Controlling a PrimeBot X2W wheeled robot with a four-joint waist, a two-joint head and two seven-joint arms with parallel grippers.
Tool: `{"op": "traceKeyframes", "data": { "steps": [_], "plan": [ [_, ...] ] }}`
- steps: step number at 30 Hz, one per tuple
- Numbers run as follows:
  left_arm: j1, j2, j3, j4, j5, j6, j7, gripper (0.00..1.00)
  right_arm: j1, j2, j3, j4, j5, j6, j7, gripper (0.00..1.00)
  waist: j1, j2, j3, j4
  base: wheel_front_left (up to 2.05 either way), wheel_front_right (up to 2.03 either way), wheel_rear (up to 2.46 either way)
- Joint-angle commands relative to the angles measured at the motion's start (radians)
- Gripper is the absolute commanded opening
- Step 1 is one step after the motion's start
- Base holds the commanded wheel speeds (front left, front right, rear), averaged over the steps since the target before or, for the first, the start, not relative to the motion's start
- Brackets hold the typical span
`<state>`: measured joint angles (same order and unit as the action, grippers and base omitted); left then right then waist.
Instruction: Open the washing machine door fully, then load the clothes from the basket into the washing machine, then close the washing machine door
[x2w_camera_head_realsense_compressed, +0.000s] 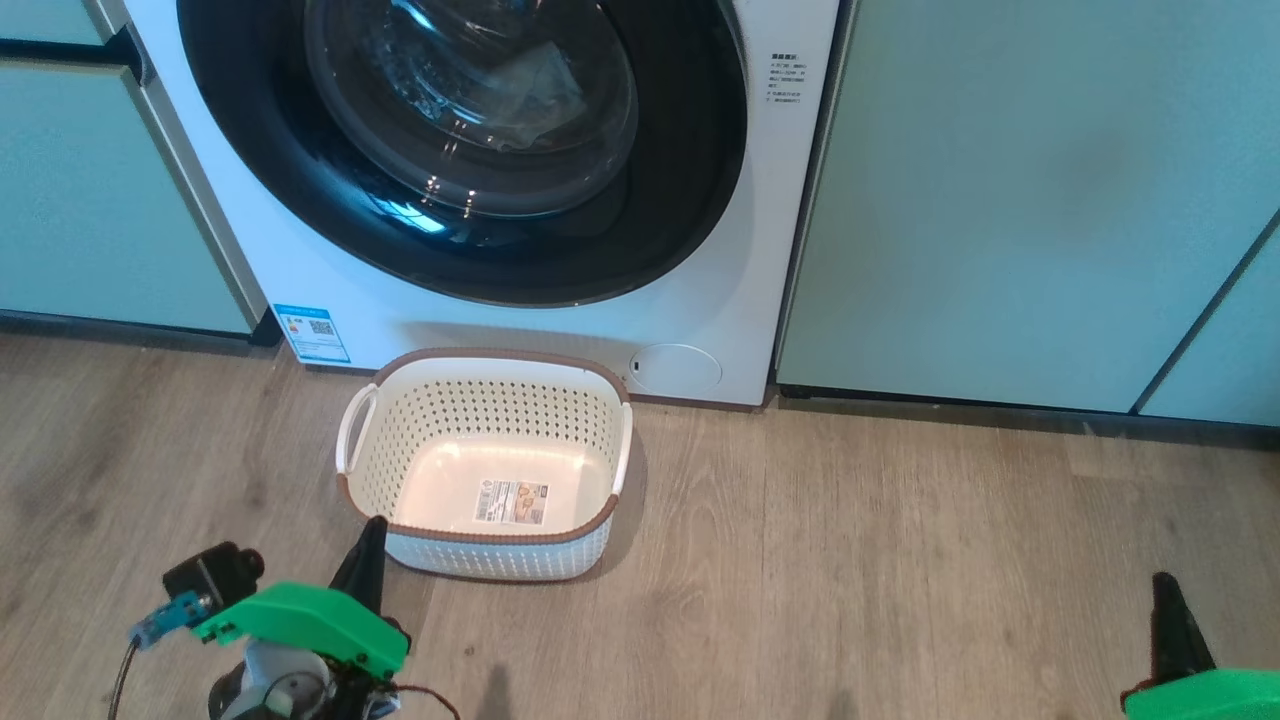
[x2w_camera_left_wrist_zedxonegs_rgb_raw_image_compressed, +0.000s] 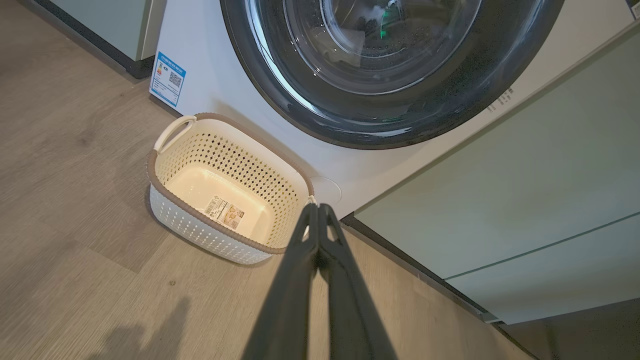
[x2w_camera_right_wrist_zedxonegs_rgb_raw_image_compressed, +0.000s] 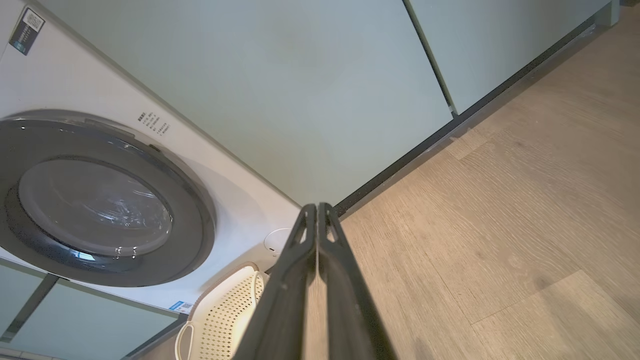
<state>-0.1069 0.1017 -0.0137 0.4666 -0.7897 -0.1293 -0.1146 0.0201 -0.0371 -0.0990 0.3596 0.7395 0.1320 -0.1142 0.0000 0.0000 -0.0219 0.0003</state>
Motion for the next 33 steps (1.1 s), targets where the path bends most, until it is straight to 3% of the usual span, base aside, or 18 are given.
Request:
{"op": "traceKeyframes", "data": {
  "steps": [1, 33],
  "plan": [
    [-0.035, 0.006, 0.024, -0.038, -0.03, -0.001, 0.006, 0.0, -0.061, -0.009, 0.0, -0.041, 0.033, -0.001, 0.007, 0.0, 0.0, 0.0, 0.0, 0.0, 0.0, 0.0, 0.0],
    [-0.021, -0.018, 0.068, -0.116, -0.365, -0.001, 0.101, 0.0, -0.09, -0.011, -0.006, -0.072, 0.389, -0.001, 0.101, 0.0, 0.0, 0.0, 0.011, 0.0, 0.0, 0.0, 0.0]
  ]
}}
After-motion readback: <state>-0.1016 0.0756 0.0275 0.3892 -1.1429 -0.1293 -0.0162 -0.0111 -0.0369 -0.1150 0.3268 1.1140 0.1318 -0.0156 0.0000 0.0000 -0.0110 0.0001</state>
